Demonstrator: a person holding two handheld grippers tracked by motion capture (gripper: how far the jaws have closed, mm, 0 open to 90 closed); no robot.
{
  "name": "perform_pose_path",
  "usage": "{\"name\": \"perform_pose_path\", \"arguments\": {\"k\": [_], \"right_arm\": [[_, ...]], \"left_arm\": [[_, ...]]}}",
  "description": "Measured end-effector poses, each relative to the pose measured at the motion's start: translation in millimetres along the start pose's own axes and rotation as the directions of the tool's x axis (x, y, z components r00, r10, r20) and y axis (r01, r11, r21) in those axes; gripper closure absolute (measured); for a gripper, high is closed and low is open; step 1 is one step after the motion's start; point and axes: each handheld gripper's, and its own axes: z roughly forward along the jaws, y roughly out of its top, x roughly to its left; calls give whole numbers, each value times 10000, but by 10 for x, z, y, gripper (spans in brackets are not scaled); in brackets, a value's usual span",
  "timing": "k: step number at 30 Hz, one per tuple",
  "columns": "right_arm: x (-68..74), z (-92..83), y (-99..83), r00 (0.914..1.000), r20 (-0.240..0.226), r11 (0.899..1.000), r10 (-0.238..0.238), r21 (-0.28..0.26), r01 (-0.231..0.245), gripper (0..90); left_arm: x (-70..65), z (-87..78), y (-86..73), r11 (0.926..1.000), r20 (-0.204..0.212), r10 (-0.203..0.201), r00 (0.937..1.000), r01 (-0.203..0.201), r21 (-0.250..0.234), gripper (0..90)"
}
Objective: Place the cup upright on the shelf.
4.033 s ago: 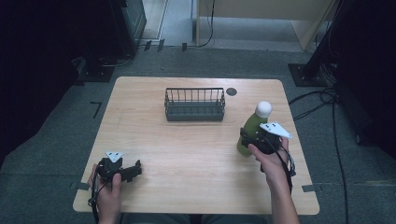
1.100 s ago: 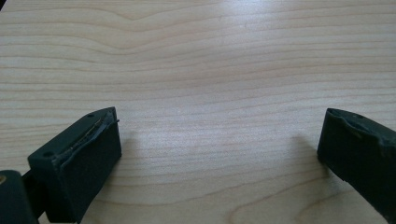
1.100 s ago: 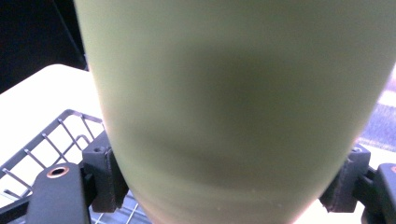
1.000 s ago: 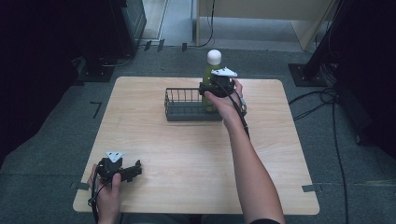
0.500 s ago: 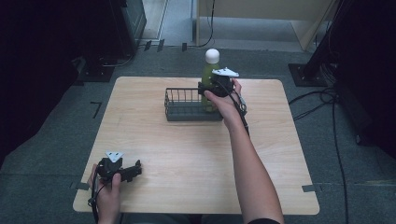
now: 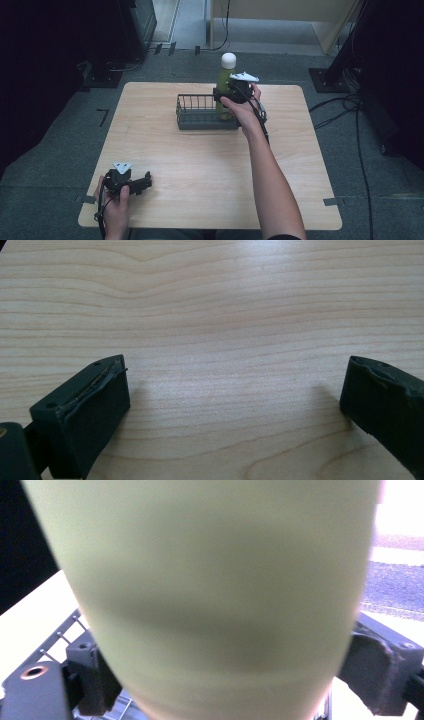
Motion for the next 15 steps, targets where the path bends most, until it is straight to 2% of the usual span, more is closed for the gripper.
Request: {"name": "perform_pose_path", "arguments": {"k": [4,15], "right_arm": [[7,-36,9,9999,-137,10000,-22,55,23,75],[-21,-120,5,9999,-130,10000,16,-15,-16,58]], "left_arm": [[0,0,0,10000,0,1,10000,-1,0,0],[0,0,0,10000,-2,2,10000,-2,1,0]]}}
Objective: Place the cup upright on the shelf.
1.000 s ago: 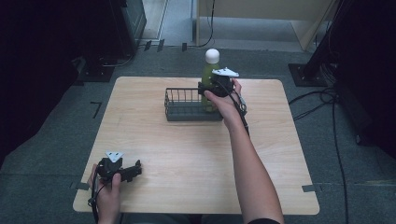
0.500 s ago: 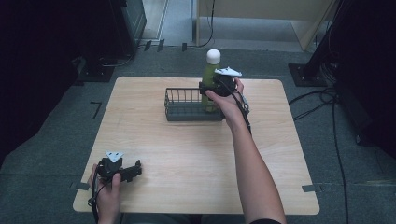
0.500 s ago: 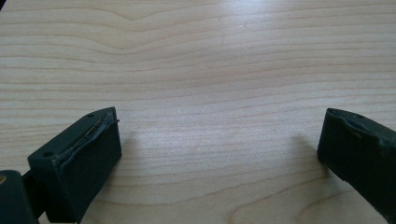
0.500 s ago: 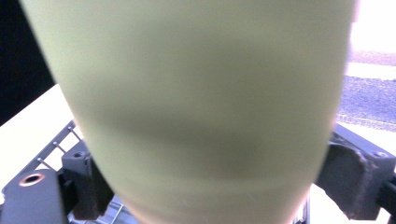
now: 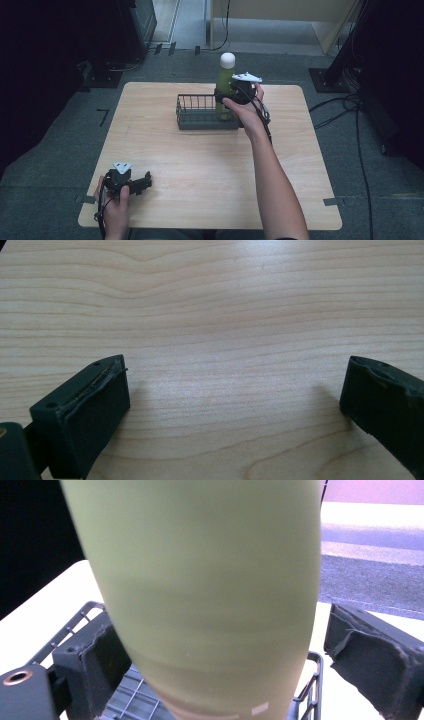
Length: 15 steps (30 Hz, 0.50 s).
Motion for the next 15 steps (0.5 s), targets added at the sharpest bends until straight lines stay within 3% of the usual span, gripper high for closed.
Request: {"name": "perform_pose_path", "arguments": {"k": [7,15], "right_arm": [[8,-105,-6,9996,-237,9999,-147,45,148,0],[-2,-287,-69,9989,-104,9990,-446,-41,446,0]], "left_arm": [[0,0,0,10000,-1,-2,10000,2,-4,0],[0,0,0,10000,-2,-1,10000,1,-4,0]]}}
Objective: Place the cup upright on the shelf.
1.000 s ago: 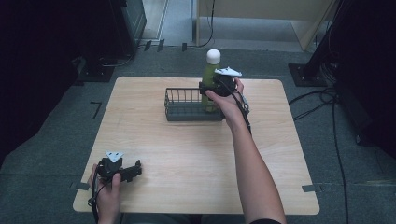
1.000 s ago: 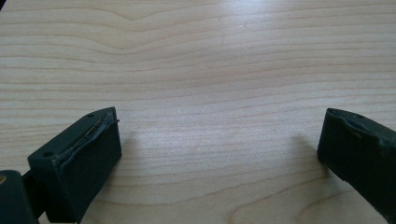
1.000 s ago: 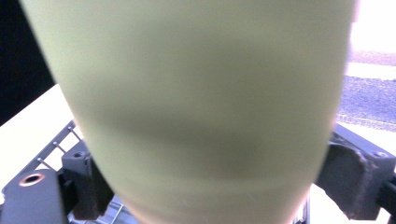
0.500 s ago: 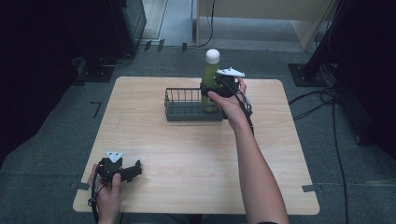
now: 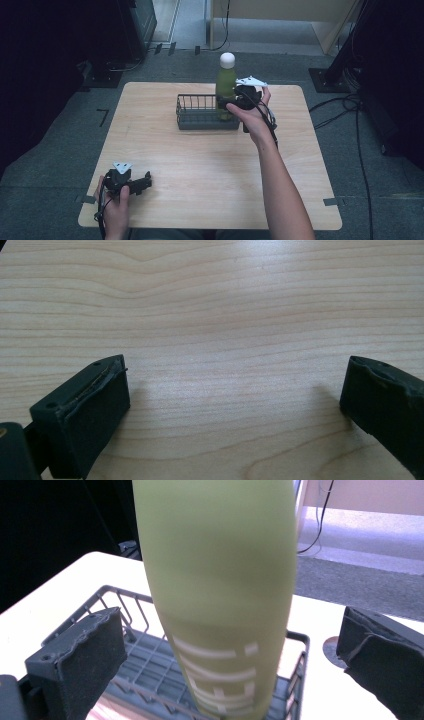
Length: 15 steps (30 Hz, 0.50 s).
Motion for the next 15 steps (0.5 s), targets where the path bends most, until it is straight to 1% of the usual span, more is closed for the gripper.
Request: {"name": "perform_pose_path", "arguments": {"k": [8,13,15], "right_arm": [[-80,-211,-169,10000,9,10000,-61,0,61,0],[-142,-343,-327,10000,17,10000,-20,53,20,0],[-156,-384,-384,9999,73,9999,-71,142,70,0]], "left_arm": [[0,0,0,10000,1,1,10000,-1,1,0],[0,0,0,10000,1,-1,10000,1,0,0],[0,0,0,10000,1,1,10000,-1,1,0]]}}
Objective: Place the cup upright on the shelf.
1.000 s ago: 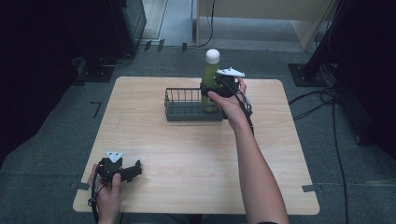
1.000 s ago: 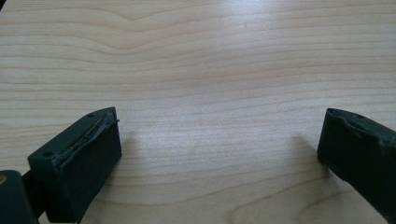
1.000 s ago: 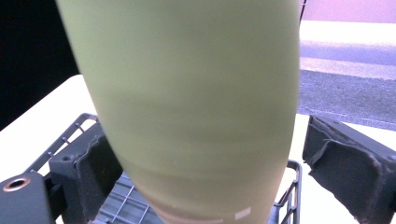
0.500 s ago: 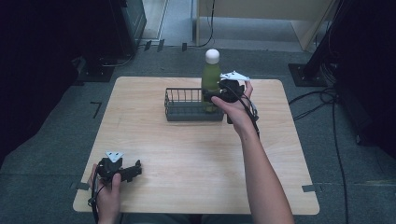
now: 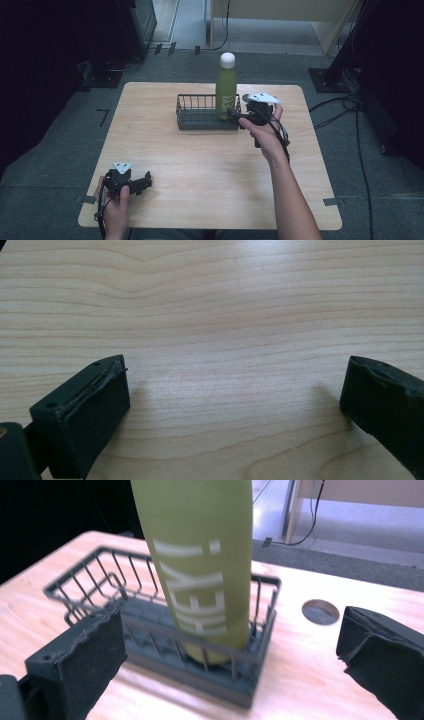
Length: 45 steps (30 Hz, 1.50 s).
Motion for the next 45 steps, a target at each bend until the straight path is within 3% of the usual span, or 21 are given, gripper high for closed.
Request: {"name": "perform_pose_path", "arguments": {"k": [20,45], "right_arm": [[-399,-364,-625,9961,822,9984,336,431,-372,0],[-831,-746,-1346,9810,1706,9888,918,1005,-1101,0]], "left_arm": [[0,1,0,10000,0,-4,10000,4,-16,0],[2,-1,0,10000,-5,39,10000,-39,6,0]]}}
